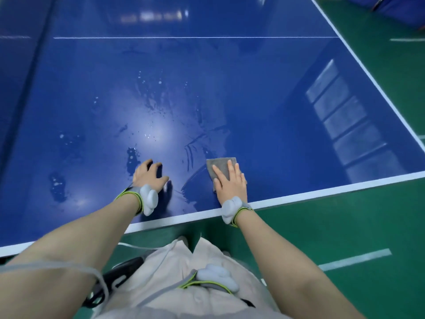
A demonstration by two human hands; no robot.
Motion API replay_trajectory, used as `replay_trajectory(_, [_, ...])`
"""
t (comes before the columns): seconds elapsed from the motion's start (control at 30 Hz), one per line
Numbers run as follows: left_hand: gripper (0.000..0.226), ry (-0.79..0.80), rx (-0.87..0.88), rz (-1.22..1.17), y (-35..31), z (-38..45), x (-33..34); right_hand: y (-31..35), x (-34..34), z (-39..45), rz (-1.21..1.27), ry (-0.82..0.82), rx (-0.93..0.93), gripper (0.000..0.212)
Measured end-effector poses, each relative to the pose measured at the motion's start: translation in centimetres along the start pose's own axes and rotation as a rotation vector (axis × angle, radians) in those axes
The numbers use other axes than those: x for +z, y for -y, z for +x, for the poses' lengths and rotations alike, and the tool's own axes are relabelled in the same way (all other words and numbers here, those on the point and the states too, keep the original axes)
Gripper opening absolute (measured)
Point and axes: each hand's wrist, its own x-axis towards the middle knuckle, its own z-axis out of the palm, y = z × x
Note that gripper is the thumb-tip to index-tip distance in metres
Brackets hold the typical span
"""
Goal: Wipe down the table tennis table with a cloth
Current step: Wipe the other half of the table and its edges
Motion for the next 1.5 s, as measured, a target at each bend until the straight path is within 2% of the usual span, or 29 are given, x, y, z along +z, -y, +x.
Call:
replay_trajectory(0.07, [0.056, 0.038, 0.025, 0.024, -0.1, 0.9, -0.8, 1.8, 0.1, 0.5, 0.019, 0.006, 0.114, 0.047])
replay_trajectory(0.13, [0.07, 0.094, 0.048, 0.025, -0.5, 1.3, -1.3, 4.1, 0.5, 0.8, 0.077, 0.034, 0.172, 0.049])
replay_trajectory(0.2, [0.079, 0.12, 0.076, 0.021, -0.9, 1.4, -1.5, 6.3, 0.9, 0.6, 0.072, 0.069, 0.071, 0.049])
replay_trajectory(0.27, [0.072, 0.122, 0.126, 0.056, -1.0, 1.9, -1.2, 7.5, 1.3, 0.1, 0.039, 0.091, -0.068, 0.049])
replay_trajectory(0.33, [0.063, 0.123, 0.171, 0.114, -0.9, 2.2, -0.9, 7.1, 1.3, 0.0, 0.017, 0.096, -0.154, 0.049])
replay_trajectory(0.43, [0.069, 0.158, 0.238, 0.187, -0.2, 2.5, -0.8, 4.6, 0.3, 0.6, -0.064, 0.104, -0.252, 0.049])
replay_trajectory(0.5, [0.071, 0.202, 0.267, 0.212, 0.6, 2.8, -1.0, 3.1, -0.5, 1.2, -0.086, 0.112, -0.156, 0.049])
replay_trajectory(0.63, [0.072, 0.212, 0.285, 0.239, 1.0, 3.1, -1.2, 2.7, -1.0, 2.0, -0.037, 0.063, 0.184, 0.049])
replay_trajectory(0.7, [0.073, 0.191, 0.283, 0.244, 1.0, 2.9, -0.8, 4.4, -0.6, 2.3, -0.022, 0.084, 0.229, 0.052])
replay_trajectory(0.77, [0.071, 0.156, 0.264, 0.215, 1.0, 2.7, -0.4, 6.5, -0.1, 2.4, -0.02, 0.113, 0.151, 0.057])
replay_trajectory(0.83, [0.067, 0.115, 0.252, 0.168, 0.8, 2.5, -0.2, 7.7, 0.3, 2.5, -0.046, 0.146, -0.005, 0.059])
replay_trajectory(1.0, [0.055, 0.027, 0.259, 0.108, 0.7, 2.5, -0.1, 5.3, -0.9, 3.2, -0.105, 0.127, -0.165, 0.049])
replay_trajectory(1.2, [0.045, -0.01, 0.253, 0.07, 0.4, 2.9, -0.6, 3.2, -2.2, 6.3, 0.012, 0.067, 0.225, 0.05])
replay_trajectory(1.27, [0.054, 0.0, 0.251, 0.073, 0.4, 3.1, -0.9, 5.2, -1.7, 6.9, 0.069, 0.071, 0.257, 0.051])
replay_trajectory(1.37, [0.065, -0.02, 0.244, 0.078, -0.2, 3.4, -1.1, 7.4, -0.9, 7.0, 0.015, 0.104, 0.007, 0.051])
replay_trajectory(1.5, [0.057, -0.047, 0.2, 0.081, -0.9, 4.4, -1.0, 5.8, -1.6, 7.7, -0.036, 0.124, -0.231, 0.047])
